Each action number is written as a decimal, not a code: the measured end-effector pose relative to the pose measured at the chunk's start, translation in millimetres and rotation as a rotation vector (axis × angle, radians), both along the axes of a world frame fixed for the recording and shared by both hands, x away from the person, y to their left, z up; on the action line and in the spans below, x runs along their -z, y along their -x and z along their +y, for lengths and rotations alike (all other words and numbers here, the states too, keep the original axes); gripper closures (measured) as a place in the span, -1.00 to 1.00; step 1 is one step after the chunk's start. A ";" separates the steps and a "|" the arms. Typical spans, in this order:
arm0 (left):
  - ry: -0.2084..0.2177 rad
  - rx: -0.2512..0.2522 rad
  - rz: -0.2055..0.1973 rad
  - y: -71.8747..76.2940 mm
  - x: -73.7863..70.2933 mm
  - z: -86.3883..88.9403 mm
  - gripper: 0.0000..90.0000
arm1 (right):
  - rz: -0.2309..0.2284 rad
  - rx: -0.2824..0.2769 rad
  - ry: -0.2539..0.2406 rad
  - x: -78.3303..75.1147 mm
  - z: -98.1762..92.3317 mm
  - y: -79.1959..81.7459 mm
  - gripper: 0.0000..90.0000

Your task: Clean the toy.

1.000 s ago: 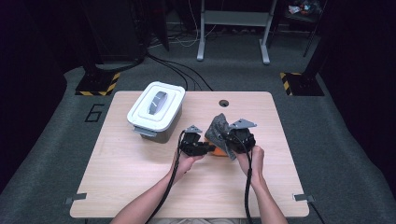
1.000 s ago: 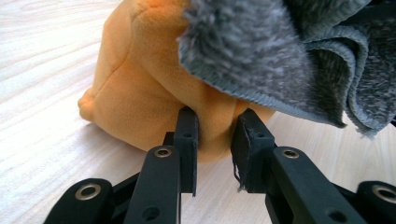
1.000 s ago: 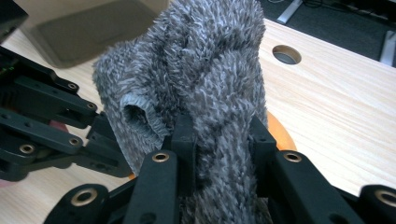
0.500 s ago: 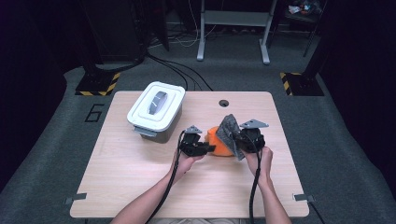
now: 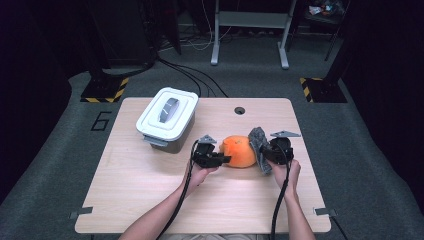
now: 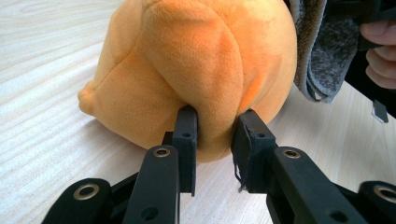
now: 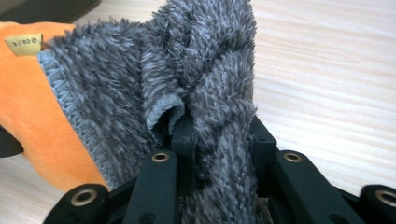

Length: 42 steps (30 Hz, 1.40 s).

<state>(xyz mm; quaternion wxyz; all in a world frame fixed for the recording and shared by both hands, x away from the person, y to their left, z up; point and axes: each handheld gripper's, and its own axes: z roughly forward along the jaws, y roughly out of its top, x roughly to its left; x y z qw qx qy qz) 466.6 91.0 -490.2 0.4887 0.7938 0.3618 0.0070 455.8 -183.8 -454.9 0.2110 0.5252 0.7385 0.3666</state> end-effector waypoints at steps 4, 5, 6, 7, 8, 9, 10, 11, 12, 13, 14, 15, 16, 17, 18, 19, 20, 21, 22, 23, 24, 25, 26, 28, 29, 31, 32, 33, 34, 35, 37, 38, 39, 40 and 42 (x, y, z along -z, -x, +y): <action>0.002 0.003 0.004 -0.6 0.7 2.4 0.59 | -0.049 -0.006 0.003 -11.6 5.1 8.4 0.56; -0.003 0.004 0.002 -0.7 0.6 2.8 0.59 | -0.056 -0.011 -0.001 -14.0 7.7 10.2 0.56; -0.001 0.004 0.000 -0.7 0.8 2.8 0.59 | -0.071 -0.024 0.008 -17.3 11.1 12.1 0.56; -0.001 0.004 -0.001 -0.6 0.9 2.3 0.59 | -0.081 -0.035 0.015 -20.6 15.8 14.2 0.56; -0.001 0.004 -0.003 -0.5 0.7 2.1 0.59 | -0.100 -0.052 0.023 -24.8 22.0 16.5 0.56; -0.005 0.007 -0.006 -0.3 0.5 1.7 0.59 | -0.103 -0.060 0.019 -27.5 26.6 18.2 0.56; -0.007 0.006 -0.009 0.0 0.5 1.2 0.59 | -0.117 -0.083 0.027 -31.1 34.1 19.9 0.56; -0.011 0.007 -0.010 0.2 0.2 1.2 0.59 | -0.122 -0.100 0.031 -33.5 40.7 21.3 0.56; -0.017 0.009 -0.017 -0.1 0.1 1.3 0.59 | -0.131 -0.117 0.041 -35.3 47.3 22.3 0.56; -0.015 0.008 -0.015 0.2 0.0 1.1 0.59 | -0.130 -0.127 0.052 -36.4 52.6 23.2 0.56; -0.016 0.009 -0.013 0.4 -0.1 1.2 0.59 | -0.140 -0.140 0.078 -37.5 61.0 24.5 0.56; -0.010 0.003 -0.012 0.5 0.0 0.8 0.59 | -0.149 -0.156 0.095 -37.8 65.0 24.5 0.56; -0.011 0.002 -0.008 0.7 -0.1 1.1 0.59 | -0.148 -0.167 0.114 -37.3 72.1 24.8 0.56; -0.015 0.006 -0.010 0.1 0.1 1.7 0.59 | -0.148 -0.167 0.135 -36.3 77.3 24.9 0.56; -0.011 0.000 -0.012 0.0 0.3 1.7 0.59 | -0.155 -0.159 0.156 -35.1 81.4 24.6 0.56; -0.013 -0.001 -0.011 -0.2 0.3 2.1 0.59 | -0.156 -0.171 0.179 -34.6 82.3 24.5 0.56; -0.012 -0.001 -0.011 -0.3 0.4 2.1 0.59 | -0.160 -0.170 0.186 -34.4 83.1 23.9 0.56; -0.011 -0.002 -0.013 -0.2 0.4 1.9 0.59 | -0.157 -0.163 0.181 -34.3 83.5 23.8 0.56; -0.008 -0.003 -0.015 0.0 0.5 1.5 0.60 | -0.155 -0.164 0.186 -34.0 81.7 23.2 0.56; -0.007 -0.003 -0.014 0.1 0.5 1.1 0.60 | -0.152 -0.156 0.177 -33.5 81.2 22.8 0.56; -0.010 -0.002 -0.012 0.4 0.1 0.9 0.60 | -0.146 -0.152 0.168 -33.3 79.4 22.6 0.56; -0.011 -0.001 -0.016 0.5 0.1 0.5 0.60 | -0.146 -0.152 0.167 -33.1 76.8 22.2 0.56; -0.018 0.008 -0.018 0.3 -0.1 0.7 0.60 | -0.142 -0.149 0.163 -32.8 74.0 21.9 0.56; -0.012 0.006 -0.018 0.7 -0.3 -0.5 0.60 | -0.134 -0.144 0.141 -32.3 66.9 21.2 0.56; -0.012 0.005 -0.017 0.6 -0.6 -0.7 0.60 | -0.133 -0.137 0.135 -31.9 64.0 20.6 0.56; -0.010 0.002 -0.012 1.1 -1.0 -1.2 0.60 | -0.124 -0.128 0.108 -30.8 58.3 19.5 0.56; -0.010 0.003 -0.011 1.1 -1.0 -1.0 0.60 | -0.121 -0.121 0.107 -29.9 53.5 18.7 0.56; -0.011 0.004 -0.010 0.9 -0.9 -0.6 0.59 | -0.118 -0.115 0.102 -28.8 49.0 18.2 0.56; -0.009 0.005 -0.008 0.7 -0.7 -0.2 0.60 | -0.112 -0.101 0.089 -27.6 45.1 17.6 0.56; -0.009 0.004 -0.009 0.3 -0.6 0.0 0.60 | -0.105 -0.098 0.083 -26.0 39.7 16.4 0.56; -0.010 0.004 -0.008 0.3 -0.5 0.1 0.60 | -0.089 -0.074 0.065 -22.7 30.0 13.9 0.56; -0.011 0.006 -0.009 0.2 -0.4 0.2 0.60 | -0.080 -0.053 0.062 -19.0 24.4 11.8 0.56; -0.010 0.007 -0.009 0.2 -0.3 0.1 0.60 | -0.067 -0.042 0.053 -16.2 21.1 10.2 0.56; -0.010 0.007 -0.010 0.2 -0.3 -0.2 0.59 | -0.056 -0.041 0.040 -13.3 17.3 8.1 0.56; -0.009 0.006 -0.010 0.4 -0.3 -0.8 0.59 | -0.030 -0.020 -0.003 -5.8 8.0 3.6 0.56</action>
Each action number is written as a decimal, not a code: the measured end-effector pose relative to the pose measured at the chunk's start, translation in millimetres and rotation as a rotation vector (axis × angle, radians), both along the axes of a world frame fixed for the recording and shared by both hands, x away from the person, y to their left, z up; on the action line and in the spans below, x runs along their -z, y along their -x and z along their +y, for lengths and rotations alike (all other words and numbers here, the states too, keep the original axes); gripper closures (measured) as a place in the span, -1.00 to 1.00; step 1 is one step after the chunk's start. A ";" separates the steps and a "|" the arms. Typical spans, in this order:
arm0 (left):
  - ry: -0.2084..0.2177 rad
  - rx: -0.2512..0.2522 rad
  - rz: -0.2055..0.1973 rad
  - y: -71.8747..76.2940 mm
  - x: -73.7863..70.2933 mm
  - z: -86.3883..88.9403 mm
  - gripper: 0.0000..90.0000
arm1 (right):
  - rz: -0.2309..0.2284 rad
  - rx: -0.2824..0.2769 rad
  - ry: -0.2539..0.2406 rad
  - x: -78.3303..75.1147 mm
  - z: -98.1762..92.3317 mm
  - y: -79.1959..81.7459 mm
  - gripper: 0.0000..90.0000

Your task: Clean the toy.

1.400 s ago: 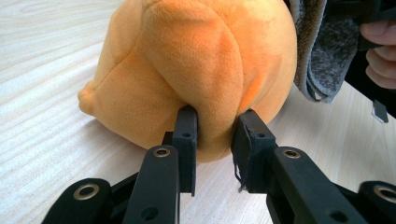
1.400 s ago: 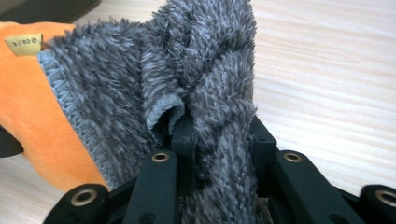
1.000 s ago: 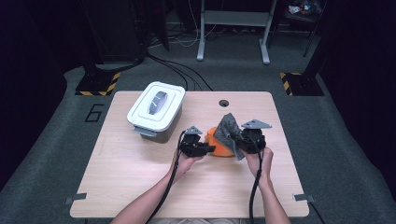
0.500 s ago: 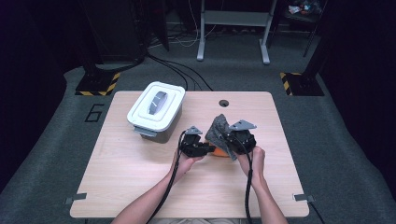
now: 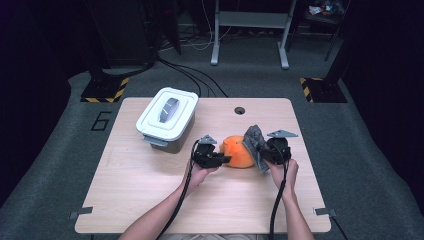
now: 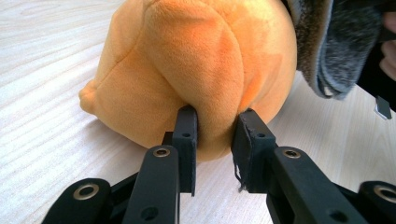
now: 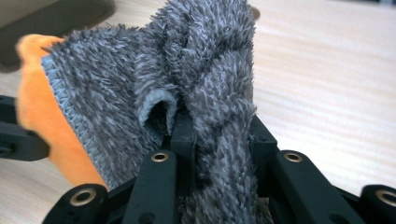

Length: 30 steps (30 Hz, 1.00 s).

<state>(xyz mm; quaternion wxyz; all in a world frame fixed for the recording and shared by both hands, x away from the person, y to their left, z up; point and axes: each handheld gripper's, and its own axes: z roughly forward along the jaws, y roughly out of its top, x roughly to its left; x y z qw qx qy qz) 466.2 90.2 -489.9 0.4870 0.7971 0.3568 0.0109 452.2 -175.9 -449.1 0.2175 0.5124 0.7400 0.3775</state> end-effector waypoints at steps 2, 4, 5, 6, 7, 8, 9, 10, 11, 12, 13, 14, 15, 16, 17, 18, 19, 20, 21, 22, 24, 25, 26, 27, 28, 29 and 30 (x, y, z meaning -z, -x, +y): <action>0.000 0.001 0.000 0.0 0.0 0.0 0.59 | 0.016 0.020 -0.004 5.4 -5.8 -3.5 0.56; -0.002 0.002 0.000 0.0 0.0 0.2 0.59 | 0.040 0.034 -0.023 11.3 -9.7 -6.9 0.56; -0.003 0.002 -0.002 0.0 0.0 0.0 0.59 | 0.050 0.038 -0.037 13.6 -11.6 -8.1 0.56; -0.002 0.002 -0.002 -0.1 0.0 -0.1 0.59 | 0.056 0.040 -0.048 15.1 -13.2 -9.0 0.56; -0.002 0.003 -0.003 -0.1 -0.1 -0.2 0.59 | 0.058 0.039 -0.058 15.5 -13.8 -9.3 0.56; 0.000 0.003 -0.006 0.1 -0.1 -0.2 0.58 | 0.058 0.040 -0.057 15.4 -13.9 -9.3 0.56; 0.004 0.006 -0.011 0.3 -0.1 -0.1 0.57 | 0.059 0.040 -0.054 15.0 -13.3 -9.1 0.56; -0.003 0.010 -0.024 0.9 -0.4 0.4 0.56 | 0.055 0.040 -0.043 14.9 -13.3 -9.2 0.56; -0.004 0.011 -0.034 1.6 -0.4 0.4 0.50 | 0.052 0.038 -0.039 14.5 -13.1 -9.6 0.56; -0.009 0.013 -0.047 2.8 -0.5 0.3 0.45 | 0.054 0.039 -0.039 14.3 -13.0 -9.6 0.56; -0.018 0.014 -0.056 3.9 -0.6 0.1 0.37 | 0.060 0.046 -0.044 14.1 -12.4 -9.3 0.56; -0.032 0.012 -0.070 5.7 -1.0 -0.2 0.29 | 0.054 0.037 -0.037 14.4 -13.2 -10.2 0.56; -0.041 0.011 -0.093 8.0 -0.9 -0.6 0.19 | 0.057 0.042 -0.038 14.3 -12.9 -10.1 0.56; -0.063 0.011 -0.109 9.2 -1.2 -0.7 0.10 | 0.059 0.045 -0.040 14.2 -12.6 -10.0 0.56; -0.087 0.011 -0.135 11.3 -0.2 -2.4 0.03 | 0.057 0.043 -0.038 14.4 -13.0 -10.4 0.56; -0.103 0.016 -0.153 12.2 0.8 -3.4 -0.02 | 0.058 0.044 -0.038 14.4 -12.9 -10.6 0.56; -0.128 0.023 -0.155 12.2 1.6 -4.7 -0.06 | 0.061 0.048 -0.040 14.1 -12.3 -10.5 0.56; -0.142 0.021 -0.165 12.2 2.9 -6.0 -0.11 | 0.060 0.048 -0.038 13.9 -12.1 -10.6 0.56; -0.158 0.023 -0.175 11.6 5.0 -7.4 -0.12 | 0.057 0.045 -0.034 13.9 -12.4 -10.9 0.56; -0.159 0.022 -0.177 11.1 6.0 -7.9 -0.12 | 0.057 0.044 -0.034 13.6 -12.2 -11.1 0.56; -0.171 0.029 -0.199 11.0 7.5 -9.1 -0.01 | 0.058 0.046 -0.033 12.9 -11.1 -10.8 0.56; -0.167 0.031 -0.206 11.1 7.7 -9.5 0.08 | 0.056 0.044 -0.029 12.9 -11.0 -10.9 0.56; -0.160 0.024 -0.214 11.2 8.1 -9.8 0.25 | 0.053 0.047 -0.025 12.6 -11.0 -10.8 0.56; -0.150 0.022 -0.213 11.1 8.0 -9.5 0.36 | 0.052 0.049 -0.024 12.4 -11.0 -10.5 0.56; -0.134 0.027 -0.210 10.7 7.6 -8.1 0.44 | 0.051 0.047 -0.029 12.1 -11.1 -10.3 0.56; -0.122 0.024 -0.201 10.8 7.4 -7.7 0.54 | 0.045 0.055 -0.033 10.9 -11.3 -9.2 0.57; -0.109 0.022 -0.199 10.5 7.1 -6.7 0.58 | 0.038 0.053 -0.035 10.3 -11.8 -8.5 0.57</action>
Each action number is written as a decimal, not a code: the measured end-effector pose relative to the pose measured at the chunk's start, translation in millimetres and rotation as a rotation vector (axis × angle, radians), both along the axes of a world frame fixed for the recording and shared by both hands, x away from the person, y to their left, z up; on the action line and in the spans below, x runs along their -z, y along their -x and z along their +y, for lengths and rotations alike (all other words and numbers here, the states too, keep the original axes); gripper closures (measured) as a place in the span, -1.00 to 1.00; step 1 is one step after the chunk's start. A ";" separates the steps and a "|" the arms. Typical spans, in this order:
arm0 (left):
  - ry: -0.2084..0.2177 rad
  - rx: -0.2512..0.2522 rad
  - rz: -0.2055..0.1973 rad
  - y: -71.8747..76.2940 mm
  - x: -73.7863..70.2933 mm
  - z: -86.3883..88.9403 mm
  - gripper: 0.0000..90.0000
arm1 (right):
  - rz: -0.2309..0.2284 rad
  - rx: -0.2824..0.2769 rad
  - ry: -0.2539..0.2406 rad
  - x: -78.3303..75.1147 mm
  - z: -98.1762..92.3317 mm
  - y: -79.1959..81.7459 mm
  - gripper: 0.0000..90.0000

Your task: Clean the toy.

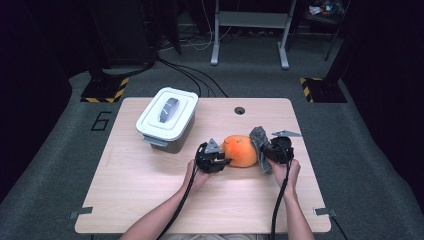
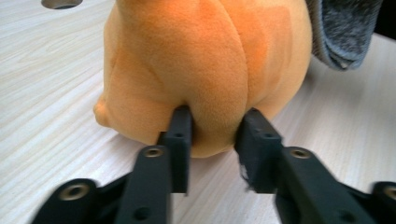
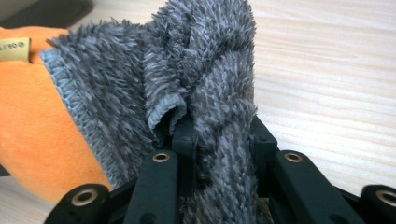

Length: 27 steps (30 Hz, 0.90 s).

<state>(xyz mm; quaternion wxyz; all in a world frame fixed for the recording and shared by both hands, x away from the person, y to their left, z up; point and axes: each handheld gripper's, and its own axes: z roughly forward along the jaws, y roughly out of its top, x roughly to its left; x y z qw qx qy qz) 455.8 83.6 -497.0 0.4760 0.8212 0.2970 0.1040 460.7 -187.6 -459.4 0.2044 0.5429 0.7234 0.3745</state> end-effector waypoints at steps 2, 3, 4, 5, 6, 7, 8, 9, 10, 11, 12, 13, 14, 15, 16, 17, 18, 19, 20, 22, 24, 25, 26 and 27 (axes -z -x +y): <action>0.015 -0.001 0.028 -0.1 -0.5 1.1 0.62 | -0.019 0.003 -0.008 -3.6 -0.3 3.5 0.57; 0.018 0.001 0.037 -0.5 -0.9 2.0 0.64 | -0.027 0.002 -0.007 -5.4 -0.2 5.1 0.57; 0.032 -0.007 0.055 -0.2 -1.1 2.2 0.65 | -0.033 0.003 -0.011 -8.3 0.8 7.9 0.57; 0.043 -0.007 0.073 -0.6 -1.7 2.7 0.66 | -0.048 -0.006 -0.014 -11.6 2.1 10.6 0.57; 0.054 -0.011 0.089 -0.9 -2.4 2.9 0.66 | -0.062 -0.017 -0.011 -14.6 3.4 12.9 0.57; 0.063 -0.013 0.103 -1.1 -3.5 2.8 0.67 | -0.073 -0.026 -0.011 -17.9 5.9 15.3 0.57; 0.069 -0.013 0.117 -1.3 -4.5 2.9 0.67 | -0.080 -0.034 -0.016 -21.6 8.8 18.0 0.57; 0.087 -0.015 0.140 -1.6 -5.8 2.6 0.67 | -0.090 -0.044 -0.012 -24.3 10.6 19.7 0.57; 0.091 -0.016 0.145 -1.5 -6.8 2.2 0.67 | -0.100 -0.063 -0.017 -28.5 14.7 22.3 0.57; 0.098 -0.011 0.157 -1.4 -8.3 1.5 0.67 | -0.109 -0.075 -0.020 -31.1 17.6 24.0 0.57; 0.104 -0.008 0.170 -1.0 -9.7 0.9 0.67 | -0.118 -0.092 -0.013 -35.1 22.6 26.7 0.57; 0.110 -0.010 0.176 -0.3 -10.6 -0.4 0.67 | -0.123 -0.109 -0.014 -38.2 27.2 28.9 0.57; 0.106 -0.008 0.178 0.4 -11.8 -1.1 0.67 | -0.127 -0.120 -0.011 -41.0 32.9 31.0 0.57; 0.113 -0.012 0.180 1.3 -12.5 -2.6 0.67 | -0.130 -0.135 -0.005 -42.5 37.1 32.1 0.57; 0.109 -0.007 0.179 1.9 -13.4 -3.2 0.66 | -0.132 -0.147 0.006 -43.9 42.8 33.3 0.57; 0.102 -0.007 0.169 1.8 -13.4 -3.6 0.66 | -0.132 -0.158 0.018 -44.6 48.4 34.2 0.57; 0.105 -0.010 0.175 1.3 -12.9 -3.2 0.66 | -0.140 -0.167 0.045 -44.1 54.6 34.4 0.56; 0.108 -0.013 0.182 0.2 -11.6 -2.3 0.66 | -0.139 -0.164 0.058 -43.4 58.1 34.8 0.56; 0.108 -0.018 0.187 0.0 -11.1 -2.0 0.66 | -0.145 -0.166 0.083 -41.6 62.2 34.2 0.56; 0.095 -0.019 0.177 -1.6 -10.3 -0.2 0.67 | -0.148 -0.159 0.118 -38.5 67.4 33.5 0.57; 0.083 -0.022 0.163 -1.0 -10.8 -0.5 0.66 | -0.162 -0.149 0.170 -36.4 70.6 33.1 0.57; 0.082 -0.025 0.161 -1.1 -10.5 -0.5 0.67 | -0.168 -0.145 0.189 -35.6 71.2 32.9 0.57; 0.090 -0.025 0.164 -1.8 -9.7 -0.4 0.66 | -0.169 -0.140 0.196 -34.6 71.0 32.4 0.57; 0.097 -0.030 0.165 -2.1 -9.0 -0.3 0.66 | -0.165 -0.139 0.196 -33.8 69.3 31.8 0.57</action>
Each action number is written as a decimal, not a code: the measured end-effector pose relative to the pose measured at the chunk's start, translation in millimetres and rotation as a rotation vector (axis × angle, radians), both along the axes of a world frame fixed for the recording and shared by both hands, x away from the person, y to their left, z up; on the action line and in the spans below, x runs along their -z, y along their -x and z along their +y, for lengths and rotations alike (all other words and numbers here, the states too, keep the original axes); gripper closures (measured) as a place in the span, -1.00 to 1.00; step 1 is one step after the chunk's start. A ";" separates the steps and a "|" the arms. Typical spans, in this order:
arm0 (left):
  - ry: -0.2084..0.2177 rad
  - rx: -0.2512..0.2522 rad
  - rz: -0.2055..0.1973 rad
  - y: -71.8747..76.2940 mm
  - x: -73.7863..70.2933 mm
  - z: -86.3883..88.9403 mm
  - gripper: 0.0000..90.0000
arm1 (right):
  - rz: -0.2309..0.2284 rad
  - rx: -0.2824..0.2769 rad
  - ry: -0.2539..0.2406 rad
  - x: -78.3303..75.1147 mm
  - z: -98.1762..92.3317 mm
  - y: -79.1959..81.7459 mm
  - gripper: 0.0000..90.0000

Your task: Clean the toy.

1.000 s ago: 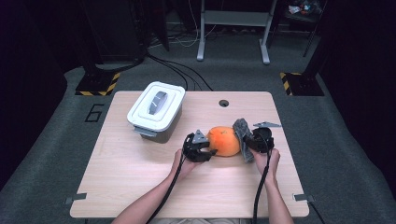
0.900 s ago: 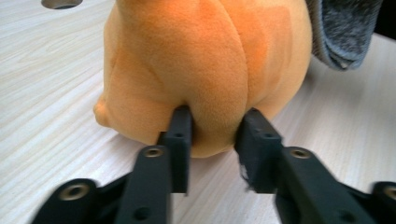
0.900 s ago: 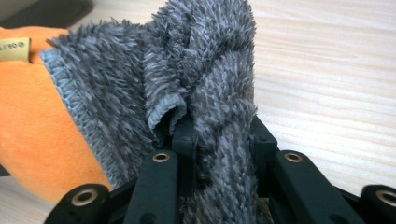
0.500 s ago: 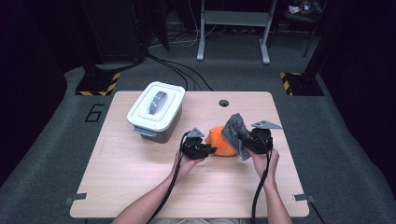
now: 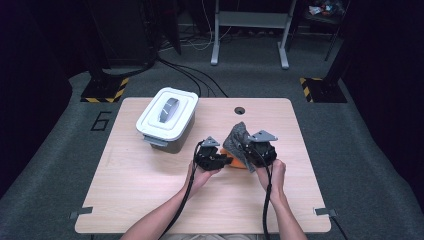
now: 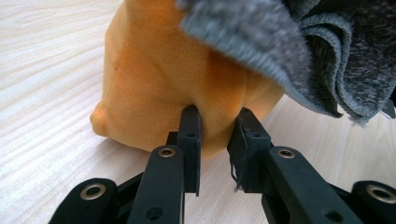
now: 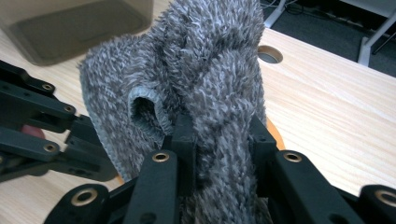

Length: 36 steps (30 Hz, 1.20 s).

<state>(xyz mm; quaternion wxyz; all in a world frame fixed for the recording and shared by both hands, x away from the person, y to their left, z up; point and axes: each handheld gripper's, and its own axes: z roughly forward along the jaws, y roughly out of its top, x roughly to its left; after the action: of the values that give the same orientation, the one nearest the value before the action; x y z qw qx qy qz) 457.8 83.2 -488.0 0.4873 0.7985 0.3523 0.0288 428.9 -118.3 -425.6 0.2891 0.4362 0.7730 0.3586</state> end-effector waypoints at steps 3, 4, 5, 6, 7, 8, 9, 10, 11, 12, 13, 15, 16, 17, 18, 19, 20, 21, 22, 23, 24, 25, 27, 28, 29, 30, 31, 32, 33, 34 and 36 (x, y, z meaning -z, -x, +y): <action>0.006 -0.003 0.004 -1.0 1.0 1.4 0.67 | 0.006 0.010 -0.013 2.6 -8.4 -2.5 0.57; 0.009 -0.006 0.005 -1.0 1.2 1.6 0.67 | 0.012 0.018 -0.021 3.3 -10.7 -3.0 0.57; 0.009 -0.006 0.005 -1.0 1.2 1.8 0.67 | 0.015 0.028 -0.024 4.3 -15.0 -4.3 0.57; 0.009 -0.004 0.009 -0.9 1.0 2.0 0.67 | 0.018 0.035 -0.028 5.1 -18.4 -5.2 0.57; 0.009 -0.003 0.006 -1.0 1.2 2.0 0.67 | 0.021 0.040 -0.029 5.6 -21.9 -6.0 0.57; 0.009 -0.004 0.007 -1.1 1.2 2.0 0.67 | 0.022 0.046 -0.033 6.2 -24.4 -6.8 0.57; 0.007 -0.003 0.005 -1.2 1.2 2.3 0.67 | 0.026 0.058 -0.036 7.0 -27.7 -7.4 0.57; 0.007 -0.003 0.008 -1.1 1.2 2.3 0.67 | 0.032 0.070 -0.043 8.5 -31.9 -8.3 0.57; 0.007 -0.003 0.006 -1.2 1.3 2.3 0.68 | 0.036 0.082 -0.047 9.9 -35.3 -9.0 0.57; 0.006 -0.002 0.006 -1.1 1.4 2.1 0.67 | 0.041 0.092 -0.051 11.5 -39.1 -9.7 0.57; 0.006 -0.003 0.003 -1.4 1.5 1.8 0.67 | 0.046 0.099 -0.060 13.5 -42.9 -10.7 0.57; 0.006 -0.002 0.002 -1.6 1.7 1.5 0.67 | 0.057 0.122 -0.064 16.9 -48.7 -12.0 0.57; 0.005 -0.002 0.002 -1.6 1.8 1.6 0.67 | 0.069 0.135 -0.069 19.8 -53.3 -13.5 0.57; 0.004 -0.002 0.001 -1.7 1.8 1.6 0.67 | 0.078 0.144 -0.076 22.4 -57.3 -15.1 0.57; 0.003 -0.001 0.000 -1.8 1.9 1.7 0.67 | 0.087 0.159 -0.073 24.9 -60.8 -16.5 0.57; 0.001 0.001 0.001 -2.0 2.1 2.0 0.66 | 0.098 0.173 -0.074 28.3 -63.7 -18.5 0.57; 0.001 0.002 0.001 -2.0 2.2 2.0 0.66 | 0.113 0.176 -0.072 32.1 -67.0 -20.5 0.57; 0.000 0.004 -0.001 -1.9 2.3 2.1 0.66 | 0.129 0.181 -0.086 35.6 -69.1 -21.9 0.57; 0.001 0.005 0.000 -1.9 2.4 2.0 0.66 | 0.138 0.184 -0.097 37.9 -71.5 -22.6 0.57; 0.001 0.006 0.000 -1.8 2.4 1.9 0.66 | 0.144 0.179 -0.118 38.9 -73.5 -22.7 0.57; 0.000 0.006 -0.002 -1.8 2.4 2.0 0.66 | 0.140 0.178 -0.124 38.3 -75.1 -22.0 0.57; 0.003 0.004 -0.003 -1.8 2.6 2.1 0.66 | 0.131 0.172 -0.135 36.5 -75.5 -20.5 0.57; 0.005 0.002 0.002 -2.3 2.7 3.6 0.66 | 0.114 0.160 -0.154 30.3 -73.8 -16.9 0.57; 0.004 0.002 0.002 -2.6 2.7 3.9 0.66 | 0.100 0.149 -0.161 26.5 -72.7 -15.2 0.57; 0.005 -0.003 -0.001 -2.5 2.5 3.9 0.66 | 0.096 0.140 -0.183 22.1 -70.2 -13.2 0.57; 0.006 -0.005 -0.003 -2.4 2.4 3.8 0.66 | 0.082 0.126 -0.185 16.7 -66.5 -10.6 0.57; 0.006 -0.004 -0.002 -2.4 2.3 3.4 0.66 | 0.076 0.114 -0.186 13.1 -63.9 -9.1 0.57; 0.004 0.002 -0.003 -2.4 2.0 3.1 0.66 | 0.068 0.099 -0.192 10.0 -60.9 -7.8 0.57; 0.001 0.001 -0.003 -2.0 1.7 2.4 0.66 | 0.051 0.073 -0.186 4.7 -55.4 -5.6 0.57; -0.001 0.002 -0.005 -2.1 1.5 2.1 0.66 | 0.041 0.052 -0.182 -0.1 -47.7 -3.3 0.57; 0.001 0.000 -0.008 -1.8 1.4 1.2 0.66 | 0.029 0.027 -0.168 -5.0 -37.8 -0.4 0.56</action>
<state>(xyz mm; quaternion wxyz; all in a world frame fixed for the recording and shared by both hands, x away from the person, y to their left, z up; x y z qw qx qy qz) 459.6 84.4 -489.5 0.4893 0.7979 0.3506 0.0318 429.3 -156.1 -420.7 0.2452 0.4743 0.7384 0.4119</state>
